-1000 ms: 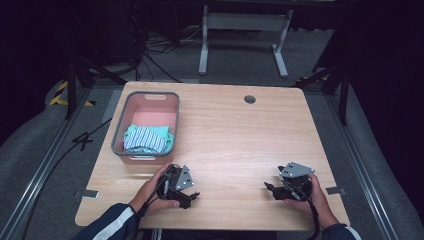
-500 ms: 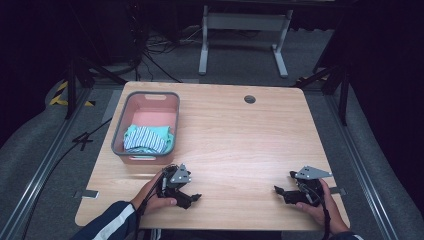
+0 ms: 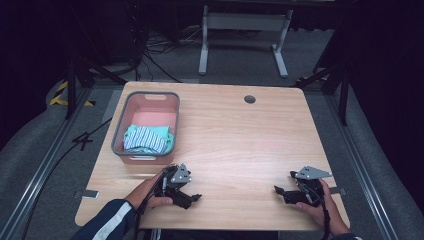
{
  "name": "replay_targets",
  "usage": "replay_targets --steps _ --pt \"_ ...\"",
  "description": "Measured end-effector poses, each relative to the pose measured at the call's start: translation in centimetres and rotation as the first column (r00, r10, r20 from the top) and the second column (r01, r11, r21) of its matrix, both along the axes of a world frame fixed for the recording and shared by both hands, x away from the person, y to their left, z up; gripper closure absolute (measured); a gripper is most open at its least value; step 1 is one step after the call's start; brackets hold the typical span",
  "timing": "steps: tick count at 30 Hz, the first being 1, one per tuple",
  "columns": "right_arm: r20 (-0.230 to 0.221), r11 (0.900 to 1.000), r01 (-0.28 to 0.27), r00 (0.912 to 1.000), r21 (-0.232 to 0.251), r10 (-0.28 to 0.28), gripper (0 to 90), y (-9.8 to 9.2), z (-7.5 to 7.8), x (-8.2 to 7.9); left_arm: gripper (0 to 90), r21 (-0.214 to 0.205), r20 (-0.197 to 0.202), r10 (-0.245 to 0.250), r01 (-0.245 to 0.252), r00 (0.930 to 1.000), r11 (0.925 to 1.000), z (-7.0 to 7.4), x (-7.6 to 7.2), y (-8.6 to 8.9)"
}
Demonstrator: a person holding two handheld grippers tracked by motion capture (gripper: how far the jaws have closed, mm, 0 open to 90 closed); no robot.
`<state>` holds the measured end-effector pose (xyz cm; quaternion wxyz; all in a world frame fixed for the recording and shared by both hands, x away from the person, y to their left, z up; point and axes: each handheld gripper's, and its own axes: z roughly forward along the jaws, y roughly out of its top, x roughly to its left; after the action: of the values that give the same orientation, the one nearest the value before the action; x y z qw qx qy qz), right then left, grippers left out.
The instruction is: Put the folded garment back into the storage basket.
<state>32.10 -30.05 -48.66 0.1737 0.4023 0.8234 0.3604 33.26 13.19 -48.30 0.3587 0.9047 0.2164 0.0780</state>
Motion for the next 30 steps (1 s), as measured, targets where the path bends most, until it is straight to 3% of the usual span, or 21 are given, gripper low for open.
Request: replay_targets --steps 30 --pt "-0.001 1.0 0.0 1.0 0.001 0.0 15.3 0.0 0.0 0.01 11.4 0.001 -0.001 0.012 -0.012 0.9999 0.9999 -0.02 0.01 -0.04"
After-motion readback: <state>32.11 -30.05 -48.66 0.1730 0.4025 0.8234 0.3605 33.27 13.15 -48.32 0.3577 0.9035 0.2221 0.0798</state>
